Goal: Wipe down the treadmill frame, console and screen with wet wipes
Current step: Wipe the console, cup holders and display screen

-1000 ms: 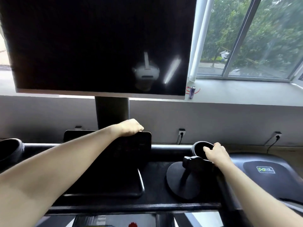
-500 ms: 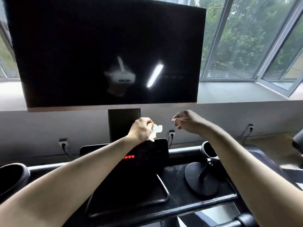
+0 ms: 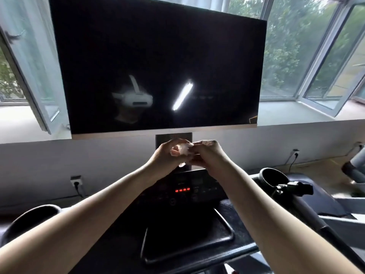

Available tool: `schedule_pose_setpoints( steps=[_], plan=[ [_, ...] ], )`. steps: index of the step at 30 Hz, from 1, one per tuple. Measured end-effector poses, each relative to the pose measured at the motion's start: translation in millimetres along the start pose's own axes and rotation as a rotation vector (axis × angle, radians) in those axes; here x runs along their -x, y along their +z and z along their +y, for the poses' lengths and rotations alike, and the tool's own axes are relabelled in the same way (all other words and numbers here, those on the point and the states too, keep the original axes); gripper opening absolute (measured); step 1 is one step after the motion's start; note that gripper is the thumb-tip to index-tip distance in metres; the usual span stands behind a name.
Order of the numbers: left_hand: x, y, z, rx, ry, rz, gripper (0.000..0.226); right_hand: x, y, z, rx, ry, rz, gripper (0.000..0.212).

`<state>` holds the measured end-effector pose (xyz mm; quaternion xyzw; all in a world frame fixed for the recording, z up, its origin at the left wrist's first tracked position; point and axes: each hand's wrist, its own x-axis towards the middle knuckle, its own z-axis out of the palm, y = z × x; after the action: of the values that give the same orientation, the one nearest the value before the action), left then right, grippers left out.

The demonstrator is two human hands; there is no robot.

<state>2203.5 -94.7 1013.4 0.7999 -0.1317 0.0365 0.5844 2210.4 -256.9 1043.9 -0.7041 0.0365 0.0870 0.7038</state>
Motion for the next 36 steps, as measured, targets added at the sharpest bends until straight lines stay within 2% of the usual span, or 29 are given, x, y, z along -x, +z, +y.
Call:
schedule_pose_setpoints(
  steps=[1,3,5,7,10,12,14,17,21,26,30,33,36],
  plan=[
    [4.4,-9.4,-4.5,-0.09,0.041,0.004,0.035,-0.9,9.3,0.5,-0.062,0.024,-0.03,0.02],
    [9.4,-28.7,-13.9,-0.215,0.055,0.081,0.026,-1.2,27.2,0.8,-0.11,0.069,-0.124,0.021],
    [11.5,-46.6,-24.1,-0.191,-0.014,0.123,0.012,-3.9,39.9,4.3,0.007,0.067,-0.162,0.018],
    [12.8,-61.3,-39.5,-0.222,-0.041,0.151,0.007,-11.0,45.7,12.4,0.338,-0.068,-0.06,0.014],
    [8.9,-77.5,-58.8,-0.446,0.002,0.274,0.003,-19.4,43.2,30.0,0.965,-0.373,0.13,0.013],
    [5.2,-84.9,-66.3,-0.529,-0.061,0.287,0.006,-21.5,41.1,44.4,1.133,-0.481,0.148,0.014],
    [-2.3,-90.2,-74.8,-0.532,-0.23,0.211,0.008,-22.6,42.4,58.6,1.173,-0.513,0.117,0.017],
    [-15.8,-90.0,-86.7,-0.397,-0.465,-0.043,0.01,-21.2,43.8,74.3,1.191,-0.494,0.049,0.028],
    [-31.7,-74.2,-91.8,-0.316,-0.549,-0.285,0.024,-22.0,43.0,81.0,1.225,-0.547,0.07,0.039],
    [-41.2,-70.4,-92.5,-0.313,-0.61,-0.414,0.033,-19.1,46.1,77.4,1.242,-0.538,0.071,0.044],
    [-32.5,-101.7,-97.9,-0.266,-0.703,-0.464,0.015,-17.4,40.5,86.0,1.213,-0.574,0.078,0.042],
    [-32.8,-110.9,-92.6,-0.245,-0.772,-0.523,0.021,-19.8,42.5,90.3,1.201,-0.58,0.123,0.04],
    [-39.6,-92.4,-93.8,-0.302,-0.78,-0.505,0.016,-22.3,45.4,91.7,1.206,-0.577,0.135,0.039]
  ],
)
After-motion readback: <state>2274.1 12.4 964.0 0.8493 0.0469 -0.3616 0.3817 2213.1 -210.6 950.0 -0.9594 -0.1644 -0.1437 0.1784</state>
